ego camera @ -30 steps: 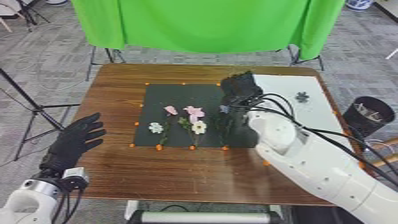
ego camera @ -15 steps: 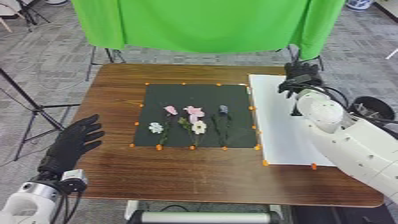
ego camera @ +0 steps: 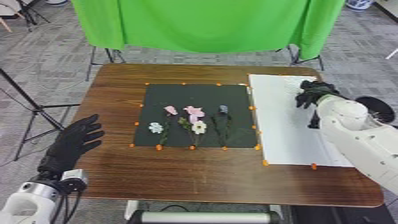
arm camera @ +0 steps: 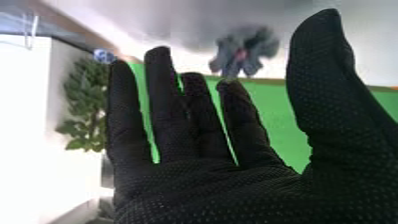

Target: Arrange flowers

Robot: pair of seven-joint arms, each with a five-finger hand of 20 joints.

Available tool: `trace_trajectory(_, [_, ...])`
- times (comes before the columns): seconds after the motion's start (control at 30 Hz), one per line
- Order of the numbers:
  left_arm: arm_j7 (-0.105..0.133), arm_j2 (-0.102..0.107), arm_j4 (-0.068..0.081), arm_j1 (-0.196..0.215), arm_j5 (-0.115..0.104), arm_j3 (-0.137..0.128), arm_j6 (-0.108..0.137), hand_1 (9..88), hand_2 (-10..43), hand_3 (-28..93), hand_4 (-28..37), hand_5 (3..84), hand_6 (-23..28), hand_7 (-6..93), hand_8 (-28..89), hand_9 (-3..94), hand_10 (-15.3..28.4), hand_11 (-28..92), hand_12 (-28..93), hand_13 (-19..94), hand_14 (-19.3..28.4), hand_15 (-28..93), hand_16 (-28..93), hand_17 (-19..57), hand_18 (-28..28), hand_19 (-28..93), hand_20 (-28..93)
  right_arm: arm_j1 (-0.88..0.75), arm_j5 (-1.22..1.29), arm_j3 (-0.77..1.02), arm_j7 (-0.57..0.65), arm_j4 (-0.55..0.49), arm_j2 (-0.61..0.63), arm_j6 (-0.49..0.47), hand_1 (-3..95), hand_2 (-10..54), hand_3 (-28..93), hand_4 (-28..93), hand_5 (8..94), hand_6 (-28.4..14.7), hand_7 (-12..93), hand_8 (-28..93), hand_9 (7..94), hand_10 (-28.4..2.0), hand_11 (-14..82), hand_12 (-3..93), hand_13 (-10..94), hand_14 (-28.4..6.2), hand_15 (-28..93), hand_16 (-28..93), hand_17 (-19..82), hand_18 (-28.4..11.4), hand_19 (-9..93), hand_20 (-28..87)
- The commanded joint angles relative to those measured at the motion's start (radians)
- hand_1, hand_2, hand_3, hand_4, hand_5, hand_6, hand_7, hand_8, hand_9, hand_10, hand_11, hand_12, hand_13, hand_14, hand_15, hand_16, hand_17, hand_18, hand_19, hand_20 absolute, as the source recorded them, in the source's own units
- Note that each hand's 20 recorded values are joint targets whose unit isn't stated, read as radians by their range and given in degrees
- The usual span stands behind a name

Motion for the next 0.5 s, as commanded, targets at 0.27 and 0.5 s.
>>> trace_trajectory(0.27, [-0.012,-0.011,-0.004,0.007,0.000,-0.002,-0.006,26.6,-4.9,70,-25.3,28.3,3.6,24.8,-13,23.2,11.8,30,16,18,14.0,39,-1,-7.7,21.7,49,10,-0.042,-0.060,-0.031,-0.003,-0.014,-0.004,0.195,43.7,-7.5,84,-28,56.0,1.3,56,-4,73.6,-7.5,31.2,40.6,77,-3.8,55,18,33,-17.5,81,21])
trace_trajectory(0.5, [-0.015,-0.008,-0.003,0.005,0.002,-0.004,-0.009,26.5,-4.8,70,-25.3,28.3,3.6,24.8,-13,23.2,11.8,30,16,18,14.1,39,-1,-7.7,21.7,49,10,-0.116,-0.074,0.045,-0.047,-0.117,0.002,0.201,50.4,-9.5,83,-28,66.6,1.7,55,-3,83.8,-4.2,29.7,48.3,84,-1.8,57,21,39,-16.7,85,23])
